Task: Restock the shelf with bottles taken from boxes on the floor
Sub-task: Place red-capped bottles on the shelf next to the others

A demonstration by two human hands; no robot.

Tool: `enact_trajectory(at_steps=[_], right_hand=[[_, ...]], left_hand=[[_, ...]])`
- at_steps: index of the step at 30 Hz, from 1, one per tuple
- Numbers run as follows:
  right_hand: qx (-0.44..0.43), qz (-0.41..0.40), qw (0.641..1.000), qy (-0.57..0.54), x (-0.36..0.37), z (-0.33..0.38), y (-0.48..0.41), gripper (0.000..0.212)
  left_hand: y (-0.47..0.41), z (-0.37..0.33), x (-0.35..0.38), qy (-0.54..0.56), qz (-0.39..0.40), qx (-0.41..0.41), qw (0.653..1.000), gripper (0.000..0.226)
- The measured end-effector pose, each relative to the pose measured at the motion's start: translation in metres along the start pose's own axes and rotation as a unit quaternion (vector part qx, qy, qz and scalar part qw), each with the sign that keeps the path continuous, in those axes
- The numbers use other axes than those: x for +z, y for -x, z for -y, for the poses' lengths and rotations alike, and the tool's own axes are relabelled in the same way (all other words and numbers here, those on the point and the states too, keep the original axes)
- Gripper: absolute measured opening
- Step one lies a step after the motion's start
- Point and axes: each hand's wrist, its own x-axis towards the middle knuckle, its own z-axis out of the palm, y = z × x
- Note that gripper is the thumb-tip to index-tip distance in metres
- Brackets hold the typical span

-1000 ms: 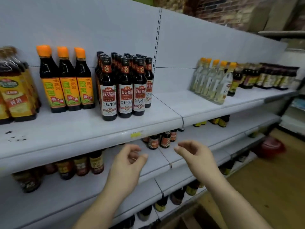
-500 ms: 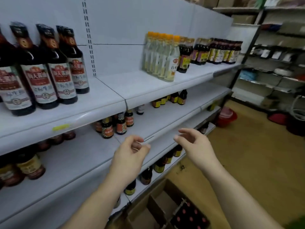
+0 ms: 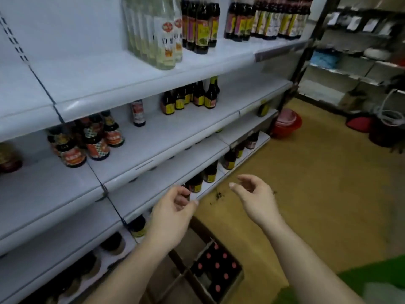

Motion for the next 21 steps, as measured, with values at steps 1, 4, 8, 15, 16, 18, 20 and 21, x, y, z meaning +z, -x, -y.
enact_trajectory(at_steps=[1, 4, 8, 15, 16, 18, 20, 21], right_hand=[[0.015, -0.003, 1.0, -0.003, 0.0, -0.013, -0.005, 0.032], [0.063, -0.011, 0.998, -0.006, 0.006, -0.055, -0.016, 0.028], [0.12, -0.006, 0.993, 0.005, 0.025, -0.117, -0.024, 0.026], [0.232, -0.012, 0.973, 0.008, 0.084, -0.251, -0.038, 0.021], [0.247, -0.016, 0.969, 0.004, 0.094, -0.272, -0.039, 0.021], [0.274, -0.022, 0.962, -0.005, 0.114, -0.316, -0.039, 0.023], [0.303, -0.025, 0.953, -0.011, 0.134, -0.361, -0.036, 0.024], [0.317, -0.026, 0.948, -0.013, 0.144, -0.382, -0.034, 0.024]], left_hand=[[-0.004, 0.008, 0.01, -0.013, 0.008, -0.006, 1.0, 0.013], [-0.018, 0.035, 0.038, -0.044, 0.045, -0.039, 0.997, 0.016], [-0.04, 0.082, 0.074, -0.076, 0.091, -0.08, 0.99, 0.019], [-0.084, 0.196, 0.141, -0.179, 0.187, -0.106, 0.96, 0.019], [-0.088, 0.216, 0.152, -0.186, 0.2, -0.109, 0.956, 0.018], [-0.096, 0.257, 0.175, -0.198, 0.222, -0.115, 0.948, 0.017], [-0.1, 0.299, 0.196, -0.213, 0.239, -0.119, 0.94, 0.015], [-0.102, 0.319, 0.206, -0.217, 0.246, -0.121, 0.937, 0.015]])
